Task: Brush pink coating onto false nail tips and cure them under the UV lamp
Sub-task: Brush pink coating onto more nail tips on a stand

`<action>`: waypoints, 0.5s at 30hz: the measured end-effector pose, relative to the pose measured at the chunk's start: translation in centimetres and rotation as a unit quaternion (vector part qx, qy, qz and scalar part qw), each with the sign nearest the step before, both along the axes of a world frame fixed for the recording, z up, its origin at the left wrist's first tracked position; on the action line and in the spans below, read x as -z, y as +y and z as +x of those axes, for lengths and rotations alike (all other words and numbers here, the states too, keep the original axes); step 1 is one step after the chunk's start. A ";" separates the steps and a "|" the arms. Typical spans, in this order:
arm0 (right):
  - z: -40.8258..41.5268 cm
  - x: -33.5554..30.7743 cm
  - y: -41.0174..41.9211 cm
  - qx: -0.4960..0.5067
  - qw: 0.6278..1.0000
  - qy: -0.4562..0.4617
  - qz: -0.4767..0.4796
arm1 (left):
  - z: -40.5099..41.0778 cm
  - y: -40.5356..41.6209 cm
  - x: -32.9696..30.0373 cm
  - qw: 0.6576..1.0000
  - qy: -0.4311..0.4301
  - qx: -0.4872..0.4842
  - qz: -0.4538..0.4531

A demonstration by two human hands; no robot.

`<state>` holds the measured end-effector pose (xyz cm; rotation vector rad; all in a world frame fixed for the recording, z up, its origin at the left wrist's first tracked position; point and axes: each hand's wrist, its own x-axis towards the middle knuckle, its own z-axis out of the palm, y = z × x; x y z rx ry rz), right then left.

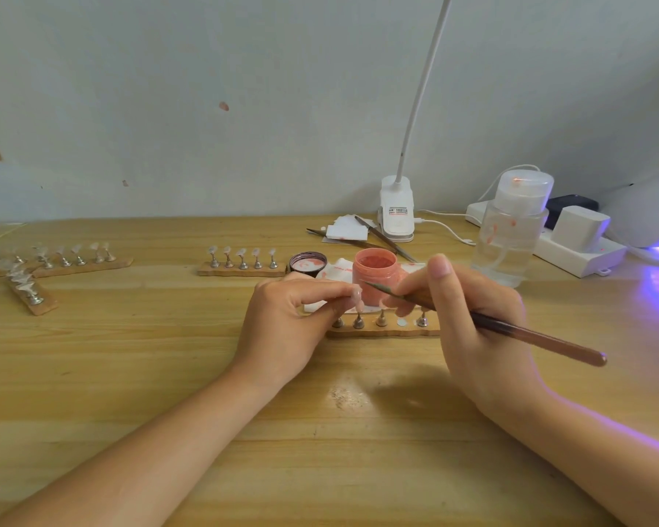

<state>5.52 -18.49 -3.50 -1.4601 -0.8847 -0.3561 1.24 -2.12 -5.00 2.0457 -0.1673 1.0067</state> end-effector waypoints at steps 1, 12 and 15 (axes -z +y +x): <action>0.0 0.1 0.0 -0.002 1.000 0.008 -0.006 | 0.0 0.0 0.0 1.000 0.000 -0.001 -0.004; 0.1 0.1 0.1 -0.015 0.999 0.049 0.005 | -0.2 -0.2 -0.2 1.000 0.008 0.000 0.000; 0.2 0.0 0.0 -0.002 1.000 0.012 0.005 | -0.2 -0.2 -0.3 1.000 0.013 -0.001 -0.005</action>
